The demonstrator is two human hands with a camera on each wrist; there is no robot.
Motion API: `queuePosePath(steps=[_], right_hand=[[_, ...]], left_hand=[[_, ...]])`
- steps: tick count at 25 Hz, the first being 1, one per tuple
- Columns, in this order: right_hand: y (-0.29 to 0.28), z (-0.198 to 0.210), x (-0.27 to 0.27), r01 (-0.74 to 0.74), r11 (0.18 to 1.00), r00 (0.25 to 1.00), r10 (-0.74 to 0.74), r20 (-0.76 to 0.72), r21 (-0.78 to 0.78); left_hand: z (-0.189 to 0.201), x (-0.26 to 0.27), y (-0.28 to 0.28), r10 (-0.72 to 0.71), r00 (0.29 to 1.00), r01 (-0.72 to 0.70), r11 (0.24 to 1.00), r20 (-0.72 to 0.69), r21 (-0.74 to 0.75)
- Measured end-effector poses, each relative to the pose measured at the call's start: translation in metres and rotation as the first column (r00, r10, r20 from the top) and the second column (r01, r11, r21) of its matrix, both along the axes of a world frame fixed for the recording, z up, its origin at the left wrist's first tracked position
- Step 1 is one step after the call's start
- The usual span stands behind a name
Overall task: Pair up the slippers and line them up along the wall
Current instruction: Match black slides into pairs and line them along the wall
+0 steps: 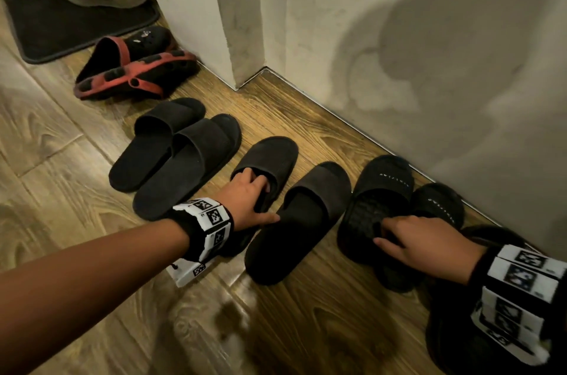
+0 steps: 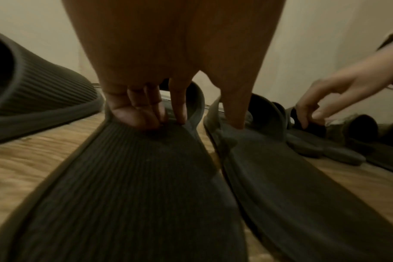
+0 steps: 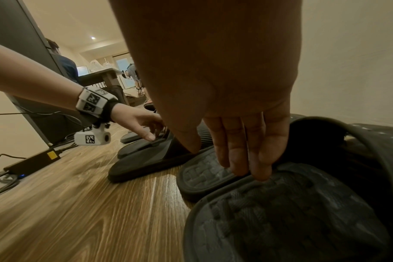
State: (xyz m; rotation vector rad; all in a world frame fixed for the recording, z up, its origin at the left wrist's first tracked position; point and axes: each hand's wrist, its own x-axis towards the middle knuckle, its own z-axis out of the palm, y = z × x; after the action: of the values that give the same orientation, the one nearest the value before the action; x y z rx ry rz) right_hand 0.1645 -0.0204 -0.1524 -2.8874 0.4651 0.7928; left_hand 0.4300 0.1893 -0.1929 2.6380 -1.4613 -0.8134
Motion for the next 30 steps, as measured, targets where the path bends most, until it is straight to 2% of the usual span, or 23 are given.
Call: queuePosePath(steps=[4, 8, 12, 15, 21, 26, 30], right_hand=[[-0.005, -0.001, -0.004, 0.021, 1.0, 1.0, -0.02, -0.007, 0.01], [-0.007, -0.001, -0.007, 0.044, 0.998, 0.999, -0.045, 0.016, 0.054], [-0.009, -0.003, -0.004, 0.06, 0.993, 0.998, -0.06, -0.003, 0.098], [-0.011, -0.006, -0.003, 0.071, 0.992, 0.997, -0.069, -0.024, 0.1], [-0.008, -0.01, -0.007, 0.056, 0.994, 0.998, -0.057, 0.0, 0.089], [-0.008, -0.009, -0.013, 0.056, 0.994, 0.998, -0.056, -0.004, 0.095], [-0.008, -0.011, -0.015, 0.055, 0.993, 0.998, -0.055, -0.007, 0.103]], left_hand=[[-0.008, -0.007, -0.028, -0.015, 1.0, 0.013, 0.998, -0.028, -0.054], [-0.006, 0.002, -0.046, -0.101, 0.995, 0.1, 0.991, -0.006, -0.089], [-0.003, 0.01, -0.056, -0.048, 0.997, 0.04, 0.992, -0.067, -0.116], [-0.006, 0.011, -0.068, -0.019, 0.999, 0.015, 0.991, -0.032, -0.131], [-0.008, 0.023, -0.098, 0.139, 0.99, -0.136, 0.972, 0.001, -0.19], [-0.009, 0.004, -0.135, 0.12, 0.993, -0.118, 0.972, -0.004, -0.203], [-0.013, -0.002, -0.141, 0.139, 0.989, -0.145, 0.967, -0.043, -0.209]])
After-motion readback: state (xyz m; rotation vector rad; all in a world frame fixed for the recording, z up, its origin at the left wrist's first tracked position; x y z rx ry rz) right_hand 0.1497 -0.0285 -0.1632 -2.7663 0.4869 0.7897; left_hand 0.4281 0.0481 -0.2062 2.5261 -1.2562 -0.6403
